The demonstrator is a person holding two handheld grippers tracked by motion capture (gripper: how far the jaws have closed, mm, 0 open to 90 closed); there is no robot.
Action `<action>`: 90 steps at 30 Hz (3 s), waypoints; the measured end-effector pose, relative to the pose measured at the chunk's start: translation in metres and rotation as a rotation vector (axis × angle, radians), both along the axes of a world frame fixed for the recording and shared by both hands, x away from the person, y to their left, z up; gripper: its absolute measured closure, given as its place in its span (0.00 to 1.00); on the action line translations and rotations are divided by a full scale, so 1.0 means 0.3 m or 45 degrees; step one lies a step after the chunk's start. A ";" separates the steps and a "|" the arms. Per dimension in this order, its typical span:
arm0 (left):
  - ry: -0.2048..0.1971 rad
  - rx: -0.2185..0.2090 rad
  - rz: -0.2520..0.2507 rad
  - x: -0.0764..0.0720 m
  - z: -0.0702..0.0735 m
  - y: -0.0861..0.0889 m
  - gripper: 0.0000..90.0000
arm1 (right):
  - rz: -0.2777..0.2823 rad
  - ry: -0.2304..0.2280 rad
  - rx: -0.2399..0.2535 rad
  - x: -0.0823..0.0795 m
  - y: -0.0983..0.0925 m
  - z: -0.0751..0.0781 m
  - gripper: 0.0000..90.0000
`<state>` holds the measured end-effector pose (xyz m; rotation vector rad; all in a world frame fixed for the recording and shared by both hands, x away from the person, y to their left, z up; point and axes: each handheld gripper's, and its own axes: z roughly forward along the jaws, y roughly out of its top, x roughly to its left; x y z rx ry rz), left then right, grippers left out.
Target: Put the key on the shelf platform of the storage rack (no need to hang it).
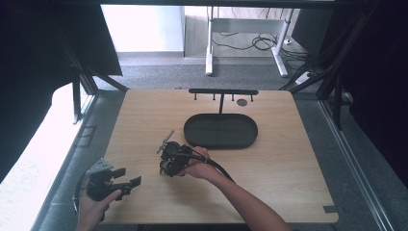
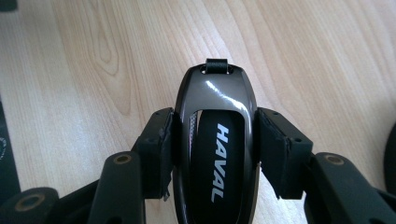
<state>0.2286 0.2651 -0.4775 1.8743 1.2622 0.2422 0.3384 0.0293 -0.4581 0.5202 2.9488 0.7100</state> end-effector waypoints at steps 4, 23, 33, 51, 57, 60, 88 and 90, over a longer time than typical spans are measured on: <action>-0.001 0.000 0.003 0.000 0.001 0.002 0.24 | -0.005 -0.005 0.019 0.000 -0.014 0.024 0.55; -0.001 0.005 -0.003 0.001 -0.001 0.001 0.24 | -0.022 -0.048 0.079 0.004 -0.075 0.111 0.55; -0.001 0.007 -0.004 0.002 -0.002 -0.001 0.24 | -0.050 -0.064 0.108 0.015 -0.118 0.140 0.55; 0.001 0.002 0.002 0.001 -0.003 -0.002 0.24 | -0.094 -0.084 0.146 0.037 -0.178 0.171 0.55; 0.003 0.006 0.001 0.002 -0.004 -0.003 0.24 | -0.121 -0.085 0.153 0.049 -0.204 0.177 0.55; 0.003 0.006 0.001 0.002 -0.004 -0.004 0.24 | -0.128 -0.087 0.156 0.054 -0.215 0.179 0.55; 0.007 0.009 -0.002 0.003 -0.005 -0.005 0.24 | -0.246 -0.099 0.174 0.108 -0.325 0.197 0.55; 0.006 0.009 0.000 0.003 -0.005 -0.003 0.24 | -0.252 -0.098 0.176 0.113 -0.332 0.197 0.55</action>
